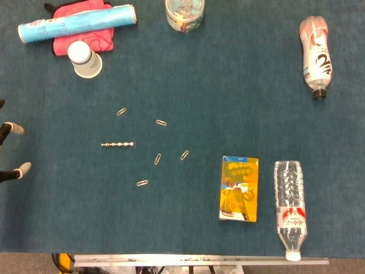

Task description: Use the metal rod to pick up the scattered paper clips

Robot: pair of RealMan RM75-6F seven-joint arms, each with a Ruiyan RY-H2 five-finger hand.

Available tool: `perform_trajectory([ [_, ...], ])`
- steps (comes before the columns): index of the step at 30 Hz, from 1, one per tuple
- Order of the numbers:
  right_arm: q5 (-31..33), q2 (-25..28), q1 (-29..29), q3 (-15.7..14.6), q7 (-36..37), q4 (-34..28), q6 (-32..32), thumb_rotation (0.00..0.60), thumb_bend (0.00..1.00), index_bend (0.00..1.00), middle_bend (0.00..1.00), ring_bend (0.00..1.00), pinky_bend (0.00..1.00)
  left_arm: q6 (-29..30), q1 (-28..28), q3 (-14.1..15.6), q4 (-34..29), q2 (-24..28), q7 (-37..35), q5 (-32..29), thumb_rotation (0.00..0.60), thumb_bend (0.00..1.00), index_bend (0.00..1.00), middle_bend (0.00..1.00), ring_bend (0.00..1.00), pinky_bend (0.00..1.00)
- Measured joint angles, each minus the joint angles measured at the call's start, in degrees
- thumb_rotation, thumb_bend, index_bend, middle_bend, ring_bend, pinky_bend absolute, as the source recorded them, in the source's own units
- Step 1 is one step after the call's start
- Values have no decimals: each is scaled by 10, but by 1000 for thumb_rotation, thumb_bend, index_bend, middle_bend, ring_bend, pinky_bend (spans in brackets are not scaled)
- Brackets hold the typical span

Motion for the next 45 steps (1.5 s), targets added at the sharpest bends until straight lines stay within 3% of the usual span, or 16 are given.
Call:
perform_trajectory([
  [8,-3,1,-1,-1,1,-2,6,600,27,159,115,118,532,-1,-1,2,-4,-2,1,4,600,86,364,88,343,761],
  [9,-3,1,-1,-1,1,-3,6,600,27,159,119,119,532,0,-1,2,-6,-2,2,3,600,86,364,92,323,699],
  [11,-4,4,-1,0,3,-6,8,600,27,159,128,119,531,4,1,0,-10,-4,5,-1,600,86,364,105,200,463],
  [13,-4,8,-1,2,2,-9,10,600,27,159,136,122,531,8,2,-3,-17,-6,15,-7,600,86,366,110,94,299],
  [16,-3,14,0,5,1,-16,11,600,27,159,150,130,531,7,1,-8,-36,-6,20,-18,600,86,376,107,16,176],
  [19,-3,23,3,9,1,-24,11,600,27,159,154,131,531,-9,-4,-10,-61,0,24,-33,600,121,405,76,0,113],
  [29,2,52,7,17,4,-45,9,600,27,176,157,131,531,-90,-45,-14,-118,10,26,-79,600,361,460,51,0,93],
  [41,12,76,1,23,6,-65,17,600,27,180,158,130,531,-133,-86,-27,-120,-33,29,-133,600,368,456,51,0,92],
  [45,14,78,2,24,9,-66,15,600,27,185,158,131,531,-136,-95,-28,-105,-55,33,-143,600,277,448,51,0,92],
])
